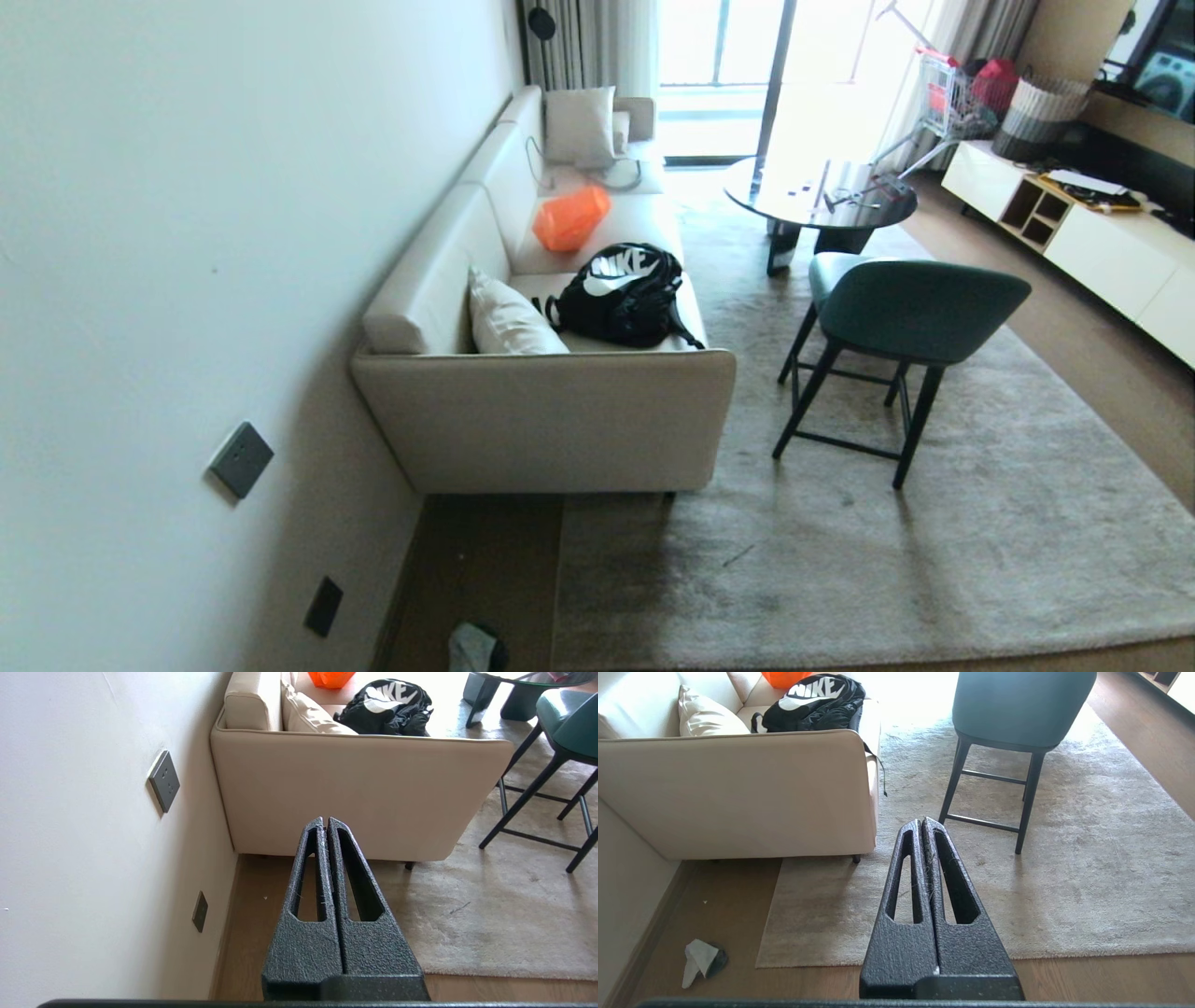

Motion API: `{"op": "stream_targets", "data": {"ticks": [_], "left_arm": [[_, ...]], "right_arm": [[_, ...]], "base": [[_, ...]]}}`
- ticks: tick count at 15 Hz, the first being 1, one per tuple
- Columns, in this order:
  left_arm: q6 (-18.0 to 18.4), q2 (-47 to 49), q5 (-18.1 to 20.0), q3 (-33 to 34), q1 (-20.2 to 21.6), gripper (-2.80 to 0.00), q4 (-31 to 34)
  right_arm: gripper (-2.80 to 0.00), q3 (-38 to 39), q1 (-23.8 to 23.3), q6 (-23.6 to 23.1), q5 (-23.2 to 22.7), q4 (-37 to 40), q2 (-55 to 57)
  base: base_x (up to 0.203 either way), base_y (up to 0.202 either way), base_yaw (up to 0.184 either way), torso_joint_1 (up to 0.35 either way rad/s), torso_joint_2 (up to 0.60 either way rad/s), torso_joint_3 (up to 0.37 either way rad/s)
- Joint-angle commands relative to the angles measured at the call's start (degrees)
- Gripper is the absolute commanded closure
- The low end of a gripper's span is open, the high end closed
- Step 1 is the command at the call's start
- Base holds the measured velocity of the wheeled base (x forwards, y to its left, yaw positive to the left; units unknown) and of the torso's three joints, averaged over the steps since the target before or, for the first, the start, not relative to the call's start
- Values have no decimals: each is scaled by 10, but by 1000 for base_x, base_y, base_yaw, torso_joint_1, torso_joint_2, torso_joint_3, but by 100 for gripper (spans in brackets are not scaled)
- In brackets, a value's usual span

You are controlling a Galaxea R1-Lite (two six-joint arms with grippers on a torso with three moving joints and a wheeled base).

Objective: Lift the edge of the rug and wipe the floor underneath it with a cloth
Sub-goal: Pick up the rag

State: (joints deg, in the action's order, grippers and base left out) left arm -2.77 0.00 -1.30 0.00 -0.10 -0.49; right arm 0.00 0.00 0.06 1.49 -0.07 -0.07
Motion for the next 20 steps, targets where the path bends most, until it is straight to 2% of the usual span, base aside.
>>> {"op": "stream_targets", "data": {"ticks": [1,20], "left_arm": [[0,0,0,-1,0,0,0],[0,0,0,0,0,0,0]], "right_arm": [[0,0,0,0,0,0,1],[0,0,0,0,0,0,1]], "base": [[0,0,0,0,0,0],[0,0,0,0,0,0]]}}
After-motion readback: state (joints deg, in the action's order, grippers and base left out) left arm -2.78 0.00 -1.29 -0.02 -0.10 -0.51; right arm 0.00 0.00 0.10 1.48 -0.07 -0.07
